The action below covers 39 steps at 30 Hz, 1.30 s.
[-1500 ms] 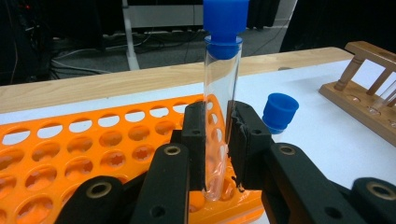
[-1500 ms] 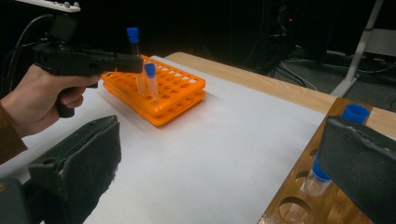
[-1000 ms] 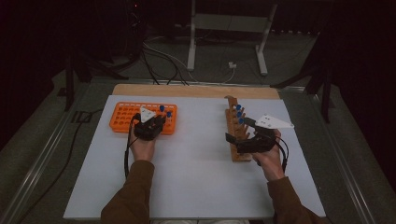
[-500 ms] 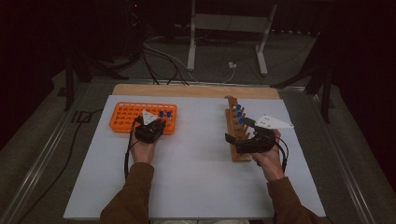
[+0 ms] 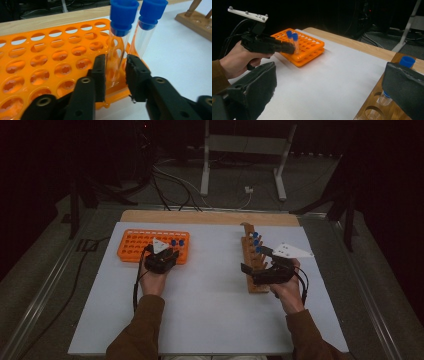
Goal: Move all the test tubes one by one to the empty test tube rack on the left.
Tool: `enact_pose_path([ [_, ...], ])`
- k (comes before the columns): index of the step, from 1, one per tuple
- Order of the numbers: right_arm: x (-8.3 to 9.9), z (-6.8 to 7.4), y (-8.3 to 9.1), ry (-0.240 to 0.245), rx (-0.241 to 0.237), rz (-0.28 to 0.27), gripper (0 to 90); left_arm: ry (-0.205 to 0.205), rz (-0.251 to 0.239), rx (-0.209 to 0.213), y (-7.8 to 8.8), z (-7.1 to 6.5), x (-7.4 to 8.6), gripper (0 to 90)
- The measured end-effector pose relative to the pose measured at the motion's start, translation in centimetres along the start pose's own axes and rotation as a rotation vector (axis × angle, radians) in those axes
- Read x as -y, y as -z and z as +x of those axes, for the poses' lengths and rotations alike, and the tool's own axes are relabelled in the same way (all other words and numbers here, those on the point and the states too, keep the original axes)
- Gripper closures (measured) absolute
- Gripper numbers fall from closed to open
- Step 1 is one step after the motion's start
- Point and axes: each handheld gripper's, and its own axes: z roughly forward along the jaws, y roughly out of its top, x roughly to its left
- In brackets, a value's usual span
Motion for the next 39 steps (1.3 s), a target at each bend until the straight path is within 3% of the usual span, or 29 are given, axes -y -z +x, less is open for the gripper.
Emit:
enact_pose_path([
  [11,0.0,-0.1,0.0,-0.003,0.005,-0.001,0.0,0.027,-0.031,0.034,2.3,0.8,0.4,50.9],
  [15,0.1,-0.1,0.0,-0.004,0.008,-0.003,0.0,0.040,-0.067,0.053,3.8,1.1,0.6,41.3],
  [20,0.1,-0.1,0.0,-0.007,0.014,-0.006,0.0,0.046,-0.110,0.076,5.7,1.3,0.8,37.2],
  [27,0.2,-0.2,0.0,-0.014,0.023,-0.006,0.0,0.065,-0.142,0.060,7.8,1.0,1.5,16.6],
  [29,0.3,-0.3,-0.1,-0.018,0.029,-0.010,0.0,0.066,-0.126,0.049,7.9,1.0,1.5,15.5],
  [33,0.4,-0.8,0.0,-0.049,0.033,-0.026,0.0,0.064,-0.118,0.034,8.1,0.9,1.4,4.8],
  [37,0.3,-1.5,0.0,-0.036,0.079,-0.027,0.0,0.070,-0.116,0.026,8.2,1.0,1.4,0.7],
  [39,0.4,-1.9,-0.3,-0.006,0.116,-0.009,0.0,0.069,-0.115,0.023,8.3,0.9,1.5,0.7],
])
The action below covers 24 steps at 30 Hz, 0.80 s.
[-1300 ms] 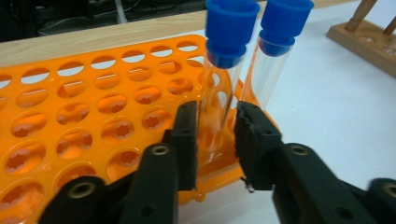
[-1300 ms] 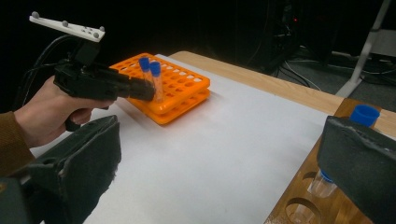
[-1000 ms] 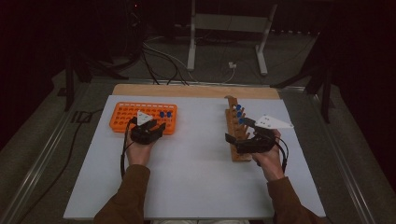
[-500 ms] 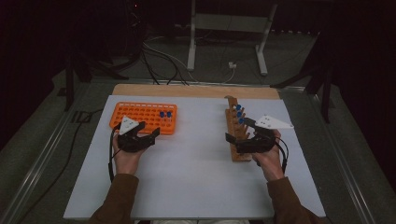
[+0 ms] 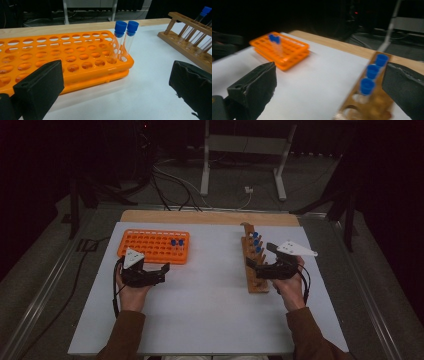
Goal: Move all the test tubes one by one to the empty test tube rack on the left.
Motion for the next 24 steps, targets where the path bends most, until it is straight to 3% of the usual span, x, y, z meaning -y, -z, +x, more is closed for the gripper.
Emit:
enact_pose_path([
  [2,0.3,-0.5,-0.4,0.011,0.026,0.022,0.2,-0.004,0.000,0.000,0.2,-0.1,0.0,0.7],
  [6,0.9,-1.6,-1.7,-0.014,0.039,0.081,6.3,0.013,-0.013,0.008,0.3,0.0,-0.2,0.7],
  [11,1.6,-2.5,-2.9,-0.034,0.065,0.107,16.5,0.023,-0.015,0.006,0.4,0.2,-0.2,0.7],
  [13,1.8,-2.5,-3.2,-0.022,0.080,0.120,27.4,0.027,-0.018,0.007,0.4,0.2,-0.2,0.7],
  [15,1.9,-2.5,-3.4,-0.004,0.073,0.127,47.9,0.028,-0.019,0.006,0.4,0.1,-0.2,0.7],
  [17,2.0,-2.4,-3.5,0.015,0.073,0.135,60.5,0.027,-0.019,0.008,0.4,0.0,-0.3,0.7],
  [21,2.1,-2.1,-3.8,0.050,0.121,0.150,72.2,0.020,-0.019,0.014,0.4,-0.3,-0.4,0.7],
  [24,2.1,-2.2,-4.0,0.050,0.138,0.151,74.9,0.014,-0.016,0.016,0.3,-0.5,-0.4,0.7],
])
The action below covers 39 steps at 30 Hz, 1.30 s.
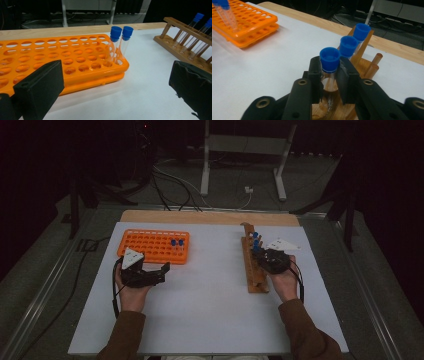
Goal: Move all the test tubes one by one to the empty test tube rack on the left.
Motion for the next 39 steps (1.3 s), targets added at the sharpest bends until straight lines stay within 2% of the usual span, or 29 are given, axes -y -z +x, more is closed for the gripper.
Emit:
enact_pose_path([
  [6,0.1,-0.3,-0.4,-0.025,0.012,0.004,74.5,0.005,0.006,0.003,-0.1,0.0,0.1,0.8],
  [18,0.2,0.1,-0.6,-0.016,0.034,0.010,76.0,0.007,0.004,0.005,0.0,0.0,0.1,0.7],
  [26,-0.8,0.0,0.8,-0.046,0.014,-0.033,76.2,0.010,0.000,-0.012,0.2,0.1,0.4,0.7],
  [39,-3.3,0.5,3.3,-0.013,0.013,-0.110,76.2,0.002,-0.002,-0.003,-0.1,-0.2,0.4,0.7],
])
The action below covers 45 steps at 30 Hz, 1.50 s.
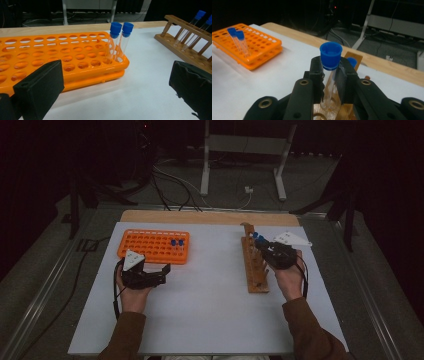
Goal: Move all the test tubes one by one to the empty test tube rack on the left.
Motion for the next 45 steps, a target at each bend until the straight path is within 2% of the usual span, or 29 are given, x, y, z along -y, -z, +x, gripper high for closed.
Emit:
enact_pose_path([
  [2,-0.3,0.2,0.3,0.008,0.001,-0.016,76.3,-0.005,0.003,0.015,0.0,-0.2,0.0,0.8],
  [6,-0.5,0.7,0.7,0.009,-0.034,-0.041,76.2,-0.017,0.004,0.018,-0.1,-0.6,0.0,0.8],
  [10,-0.3,1.3,0.3,0.007,-0.074,-0.032,76.2,-0.038,0.008,0.035,-0.3,-1.4,-0.1,1.1],
  [16,0.0,2.4,-0.7,-0.004,-0.127,-0.016,76.2,-0.080,0.011,0.090,-1.0,-3.1,-0.2,4.4],
  [23,-0.2,3.9,-1.3,0.008,-0.178,-0.003,76.1,-0.094,-0.002,0.159,-2.3,-5.7,-1.2,7.7],
  [30,-0.3,5.4,-2.2,0.010,-0.228,0.013,76.0,-0.161,0.045,0.210,-4.9,-8.5,-1.9,8.7],
  [35,-0.4,6.4,-2.7,0.017,-0.248,0.023,76.0,-0.189,0.039,0.219,-6.1,-9.9,-2.0,17.5],
  [36,-0.4,6.6,-2.7,0.018,-0.252,0.023,76.0,-0.196,0.036,0.232,-6.2,-10.1,-2.1,20.9],
  [38,-0.5,6.9,-2.8,0.018,-0.261,0.023,75.9,-0.205,0.032,0.260,-6.5,-10.4,-2.1,33.3],
  [42,-0.6,7.4,-3.1,0.017,-0.285,0.034,75.9,-0.215,0.029,0.281,-7.0,-11.0,-2.1,44.8],
  [45,-0.6,7.9,-3.4,0.018,-0.297,0.038,75.9,-0.237,0.040,0.286,-7.2,-11.4,-2.1,54.3],
])
